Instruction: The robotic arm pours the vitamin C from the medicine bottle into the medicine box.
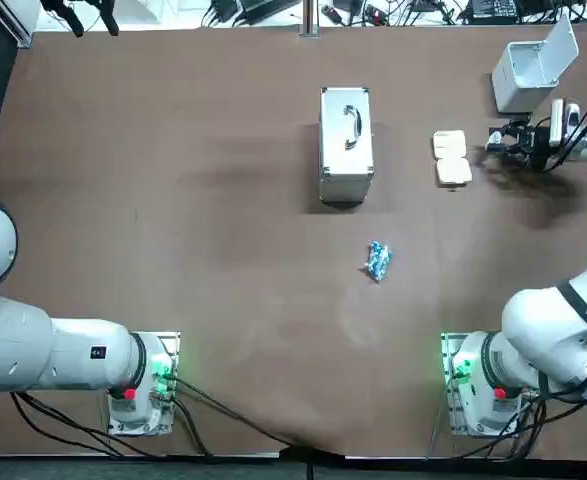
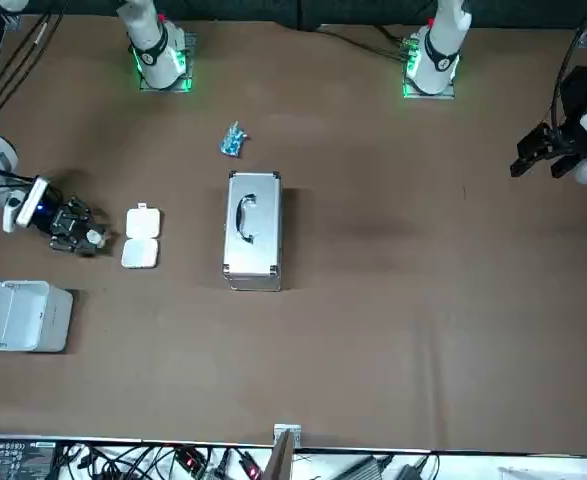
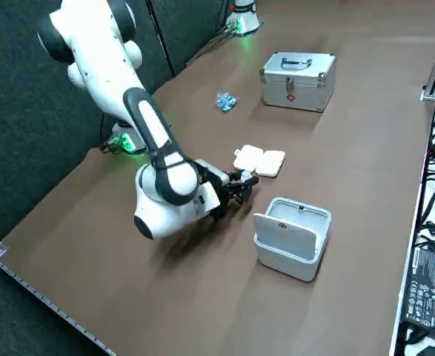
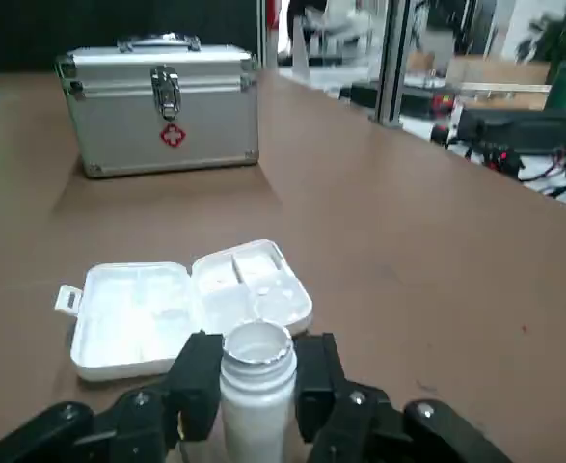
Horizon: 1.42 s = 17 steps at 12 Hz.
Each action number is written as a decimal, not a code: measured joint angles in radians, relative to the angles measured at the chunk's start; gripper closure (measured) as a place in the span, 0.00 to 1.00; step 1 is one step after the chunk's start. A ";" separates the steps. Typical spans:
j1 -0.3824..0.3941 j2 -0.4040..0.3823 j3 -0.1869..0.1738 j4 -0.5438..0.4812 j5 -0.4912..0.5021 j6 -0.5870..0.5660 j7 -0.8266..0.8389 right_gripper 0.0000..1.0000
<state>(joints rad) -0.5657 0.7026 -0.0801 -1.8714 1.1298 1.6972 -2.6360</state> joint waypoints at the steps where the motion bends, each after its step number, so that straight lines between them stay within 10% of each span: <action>1: 0.009 -0.028 0.000 0.000 -0.027 0.021 0.037 0.57; 17: 0.308 -0.405 0.006 -0.164 -0.457 0.489 0.600 0.57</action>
<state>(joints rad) -0.2581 0.2981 -0.0745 -2.0357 0.6731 2.1859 -2.0356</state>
